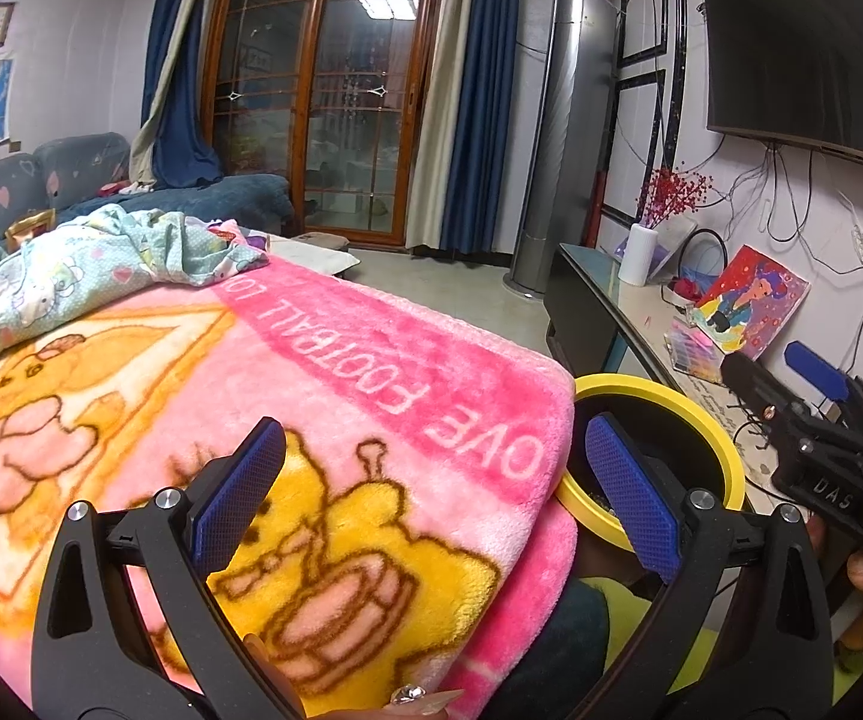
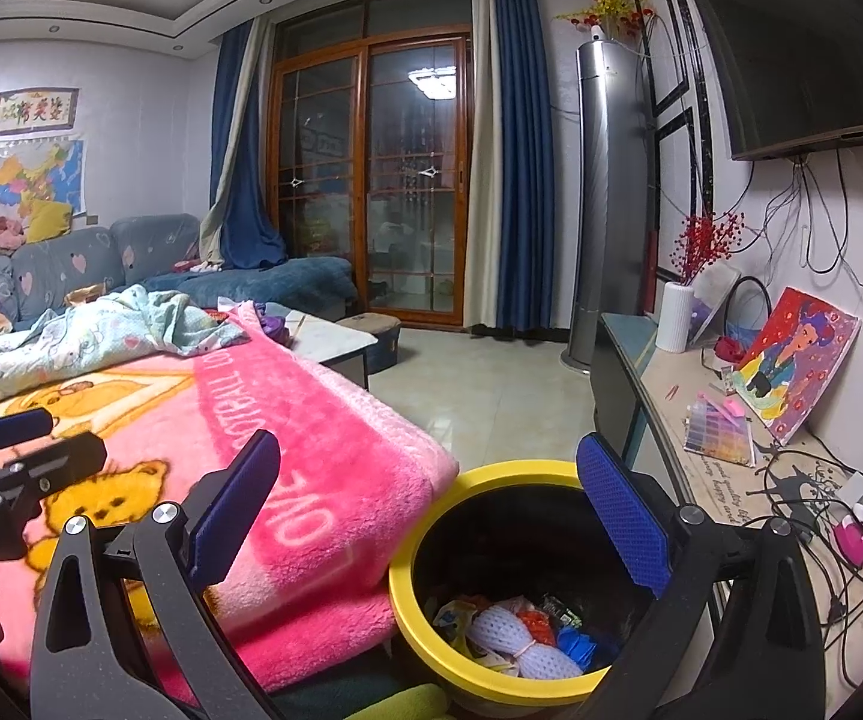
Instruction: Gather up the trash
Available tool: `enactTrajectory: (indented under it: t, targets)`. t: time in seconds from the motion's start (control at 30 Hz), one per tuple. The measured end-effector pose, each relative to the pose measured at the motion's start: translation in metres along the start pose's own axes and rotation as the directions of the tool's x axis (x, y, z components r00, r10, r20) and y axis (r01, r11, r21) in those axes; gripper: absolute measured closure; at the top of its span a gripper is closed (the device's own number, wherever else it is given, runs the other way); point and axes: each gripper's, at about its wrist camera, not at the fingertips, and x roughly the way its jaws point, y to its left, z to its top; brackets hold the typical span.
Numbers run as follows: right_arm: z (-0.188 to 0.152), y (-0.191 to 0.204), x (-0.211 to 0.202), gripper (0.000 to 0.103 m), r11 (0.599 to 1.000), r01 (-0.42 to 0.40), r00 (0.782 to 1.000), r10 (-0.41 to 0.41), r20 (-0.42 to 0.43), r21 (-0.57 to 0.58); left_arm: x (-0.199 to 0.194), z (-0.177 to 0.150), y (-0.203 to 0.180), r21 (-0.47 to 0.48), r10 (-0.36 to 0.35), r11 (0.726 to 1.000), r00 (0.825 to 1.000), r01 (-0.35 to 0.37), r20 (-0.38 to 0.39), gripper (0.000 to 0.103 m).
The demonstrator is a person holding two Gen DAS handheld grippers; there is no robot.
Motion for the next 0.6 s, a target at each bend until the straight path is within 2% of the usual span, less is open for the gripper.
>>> enactTrajectory:
  t: [0.23, 0.37, 0.47, 0.53, 0.6]
  targets:
    - [0.01, -0.001, 0.0, 0.007, 1.0, -0.003, 1.0, 0.003, 0.016, 0.011, 0.0, 0.002, 0.003, -0.005, 0.031, 1.0, 0.999, -0.031, -0.008, 0.011]
    - [0.019, 0.009, 0.004, 0.007, 1.0, 0.011, 1.0, -0.011, 0.012, 0.001, -0.005, 0.003, 0.018, -0.038, 0.068, 0.997, 0.998, -0.068, -0.006, 0.011]
    - [0.029, 0.03, 0.011, 0.007, 0.999, -0.051, 0.999, 0.051, -0.016, 0.018, -0.016, 0.003, 0.045, -0.094, 0.104, 0.99, 0.995, -0.104, -0.009, 0.011]
    - [0.035, 0.061, 0.021, 0.007, 0.991, -0.132, 0.99, 0.133, -0.042, 0.008, -0.026, 0.002, 0.075, -0.138, 0.168, 0.976, 0.985, -0.17, -0.025, 0.011]
    - [0.041, 0.105, 0.035, 0.007, 0.973, -0.231, 0.969, 0.229, -0.089, -0.013, -0.039, -0.004, 0.118, -0.196, 0.258, 0.944, 0.964, -0.265, -0.058, 0.011]
